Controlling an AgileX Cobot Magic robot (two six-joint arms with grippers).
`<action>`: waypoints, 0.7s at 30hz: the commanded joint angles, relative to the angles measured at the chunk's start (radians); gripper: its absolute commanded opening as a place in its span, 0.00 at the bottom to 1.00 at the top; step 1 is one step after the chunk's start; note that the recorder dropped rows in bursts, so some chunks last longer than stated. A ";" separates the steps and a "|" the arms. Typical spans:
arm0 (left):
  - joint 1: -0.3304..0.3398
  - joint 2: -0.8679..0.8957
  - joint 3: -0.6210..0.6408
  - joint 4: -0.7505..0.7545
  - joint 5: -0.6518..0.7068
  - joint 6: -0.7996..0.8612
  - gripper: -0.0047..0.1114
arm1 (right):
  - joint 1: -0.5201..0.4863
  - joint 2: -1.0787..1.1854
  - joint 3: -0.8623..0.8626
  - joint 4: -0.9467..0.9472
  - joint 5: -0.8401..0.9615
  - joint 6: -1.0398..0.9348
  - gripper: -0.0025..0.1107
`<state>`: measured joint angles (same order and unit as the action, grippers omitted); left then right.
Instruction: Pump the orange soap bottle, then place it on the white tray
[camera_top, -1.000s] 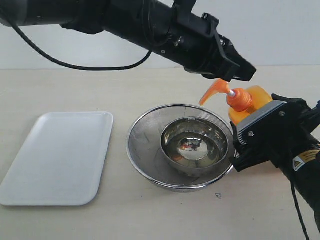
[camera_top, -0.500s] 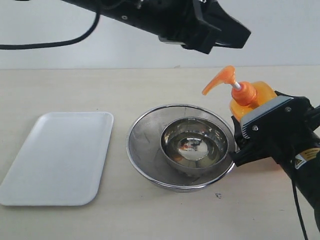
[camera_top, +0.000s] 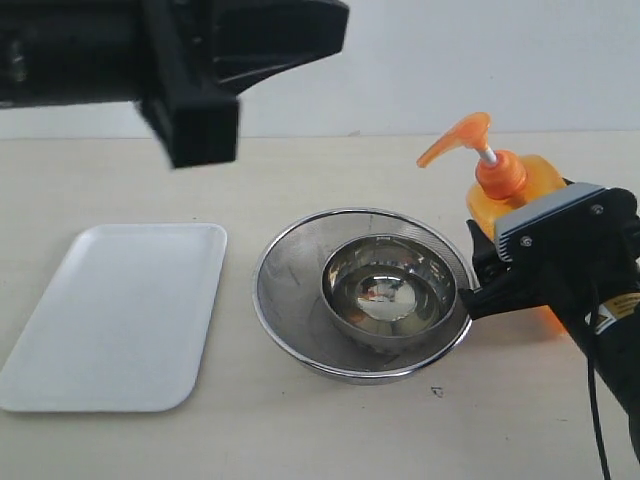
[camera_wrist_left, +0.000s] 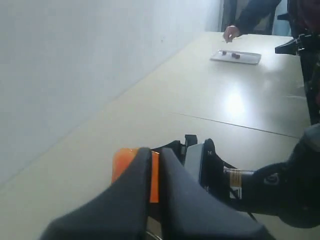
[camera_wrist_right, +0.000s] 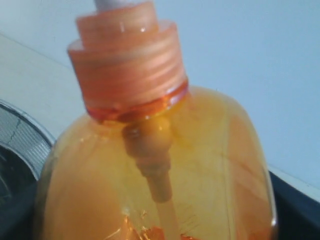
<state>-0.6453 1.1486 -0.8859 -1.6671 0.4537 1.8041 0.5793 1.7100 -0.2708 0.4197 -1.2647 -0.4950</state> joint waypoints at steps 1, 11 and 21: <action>-0.004 -0.158 0.121 -0.077 -0.035 0.100 0.08 | -0.001 -0.002 -0.002 0.021 0.044 0.084 0.02; -0.004 -0.480 0.296 -0.077 -0.231 0.005 0.08 | -0.001 -0.002 -0.011 0.103 0.044 0.229 0.02; -0.004 -0.702 0.449 -0.077 -0.320 -0.145 0.08 | -0.001 -0.002 -0.011 0.125 0.044 0.310 0.02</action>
<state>-0.6453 0.4797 -0.4649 -1.7337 0.1430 1.7024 0.5793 1.7012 -0.2870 0.5411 -1.2963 -0.2126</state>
